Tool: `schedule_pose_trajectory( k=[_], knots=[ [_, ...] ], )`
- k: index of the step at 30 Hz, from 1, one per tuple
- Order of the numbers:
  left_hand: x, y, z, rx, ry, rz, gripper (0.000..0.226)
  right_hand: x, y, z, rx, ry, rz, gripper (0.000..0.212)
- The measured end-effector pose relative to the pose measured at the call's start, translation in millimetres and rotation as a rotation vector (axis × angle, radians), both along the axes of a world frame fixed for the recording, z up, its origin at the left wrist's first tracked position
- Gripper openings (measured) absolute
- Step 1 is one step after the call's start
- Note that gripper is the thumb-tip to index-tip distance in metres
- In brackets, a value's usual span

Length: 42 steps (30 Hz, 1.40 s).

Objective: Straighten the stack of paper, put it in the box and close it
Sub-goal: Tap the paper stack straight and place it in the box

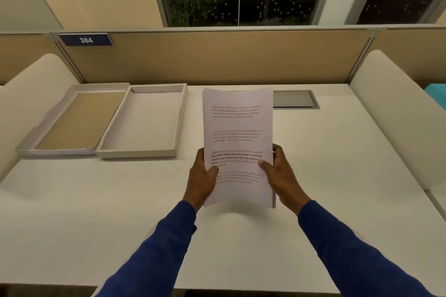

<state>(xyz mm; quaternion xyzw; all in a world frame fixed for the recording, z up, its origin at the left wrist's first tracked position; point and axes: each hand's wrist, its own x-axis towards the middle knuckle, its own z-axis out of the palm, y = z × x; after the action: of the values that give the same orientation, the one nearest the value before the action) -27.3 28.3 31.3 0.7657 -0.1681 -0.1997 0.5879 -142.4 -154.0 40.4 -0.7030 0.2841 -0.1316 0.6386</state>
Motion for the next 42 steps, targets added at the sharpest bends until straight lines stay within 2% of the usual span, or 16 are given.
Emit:
schedule_pose_trajectory(
  k=[3,8,14,17,19,21,23,25,28,35,37,39,41,42],
  knots=[
    [-9.8,0.0,-3.7,-0.061,-0.095,0.063,0.061,-5.5,8.6,-5.4,-0.139,-0.053,0.035,0.040],
    [-34.9,4.6,-27.6,-0.082,-0.158,0.128,0.073,-19.3,35.9,-31.3,-0.198,-0.052,-0.021,0.045],
    [-31.6,3.8,-4.0,-0.171,-0.269,0.088,0.062,-11.8,44.6,-1.6,-0.186,-0.220,-0.102,0.060],
    [-14.4,3.9,28.0,-0.299,-0.269,0.099,0.049,-4.8,38.4,33.5,-0.132,-0.359,-0.181,0.058],
    [-1.4,2.8,50.6,-0.375,-0.218,0.128,0.050,0.1,30.6,56.7,-0.139,-0.406,-0.228,0.058],
    [11.2,-1.9,72.3,-0.375,-0.127,0.193,0.051,6.7,24.0,75.4,-0.109,-0.393,-0.285,0.056],
    [21.0,-8.0,87.8,-0.303,-0.052,0.263,0.058,14.4,17.7,84.8,-0.071,-0.357,-0.333,0.040],
    [26.5,-13.3,93.1,-0.244,-0.058,0.310,0.052,21.2,13.3,87.9,-0.059,-0.305,-0.376,0.031],
    [31.5,-16.5,91.2,-0.220,-0.072,0.321,0.042,23.8,8.3,87.8,-0.038,-0.267,-0.393,0.029],
    [30.0,-20.6,90.1,-0.203,-0.089,0.298,0.044,26.3,10.3,91.4,-0.083,-0.243,-0.352,0.029],
    [29.7,-19.2,90.5,-0.234,-0.060,0.259,0.057,23.2,9.5,92.2,-0.065,-0.249,-0.318,0.041],
    [29.3,-15.0,87.4,-0.277,-0.051,0.187,0.073,16.7,9.6,88.9,-0.078,-0.282,-0.255,0.066],
    [27.0,-8.6,78.4,-0.318,-0.075,0.113,0.080,9.4,8.6,78.3,-0.134,-0.315,-0.167,0.085],
    [25.6,-4.7,72.6,-0.329,-0.084,0.084,0.080,6.0,8.0,71.8,-0.153,-0.321,-0.127,0.086]
  ],
)
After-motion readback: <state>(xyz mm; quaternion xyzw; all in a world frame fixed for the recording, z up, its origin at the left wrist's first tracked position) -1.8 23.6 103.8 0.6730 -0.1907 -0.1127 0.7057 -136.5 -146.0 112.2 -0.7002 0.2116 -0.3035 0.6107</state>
